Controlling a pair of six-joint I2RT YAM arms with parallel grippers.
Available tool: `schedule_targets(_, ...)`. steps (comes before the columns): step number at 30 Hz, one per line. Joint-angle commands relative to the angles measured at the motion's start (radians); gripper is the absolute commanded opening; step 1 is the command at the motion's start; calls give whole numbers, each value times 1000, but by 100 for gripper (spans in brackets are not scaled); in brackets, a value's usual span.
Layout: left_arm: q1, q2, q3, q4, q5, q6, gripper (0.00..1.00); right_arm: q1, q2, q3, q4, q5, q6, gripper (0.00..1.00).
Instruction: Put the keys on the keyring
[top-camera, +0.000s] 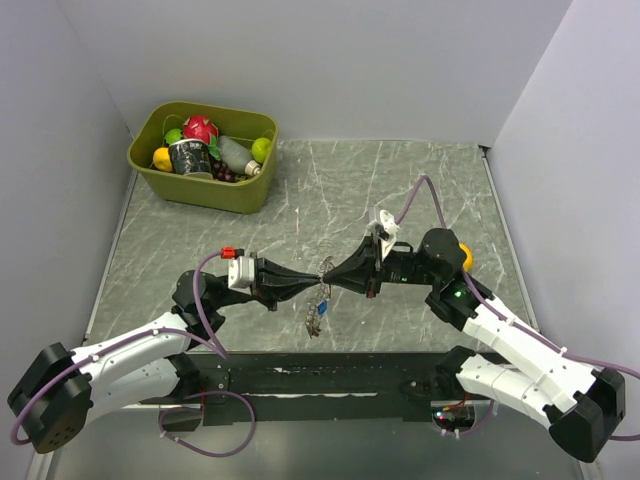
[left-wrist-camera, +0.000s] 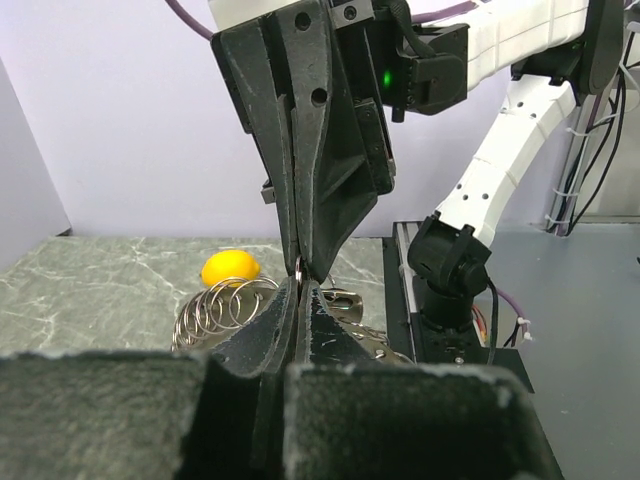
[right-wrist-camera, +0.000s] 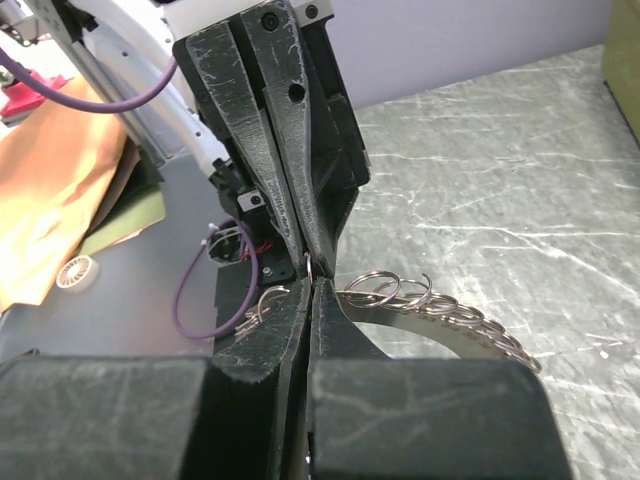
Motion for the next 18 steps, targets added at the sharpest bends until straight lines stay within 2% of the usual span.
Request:
schedule_targets(1, -4, -38, 35, 83, -7, 7, 1, 2, -12, 72, -73, 71, -55, 0)
schedule_targets(4, -4, -49, 54, -7, -4, 27, 1, 2, -1, 103, -136, 69, -113, 0)
schedule_targets(7, -4, -67, 80, -124, -8, 64, 10, 3, 19, 152, -217, 57, -182, 0)
schedule_targets(10, -3, -99, 103, -213, -31, 99, 27, 3, 40, 195, -292, 38, -231, 0)
schedule_targets(11, -4, -107, 114, -258, -39, 111, 37, 2, 50, 203, -317, 26, -271, 0)
schedule_targets(13, -4, -122, 131, -318, -51, 130, 44, 3, 62, 232, -354, 20, -297, 0)
schedule_targets(14, -4, -127, 155, -392, -53, 152, 51, 3, 74, 238, -387, 11, -323, 0)
schedule_targets(18, -4, -127, 248, -650, -74, 234, 59, 2, 108, 293, -497, 37, -395, 0)
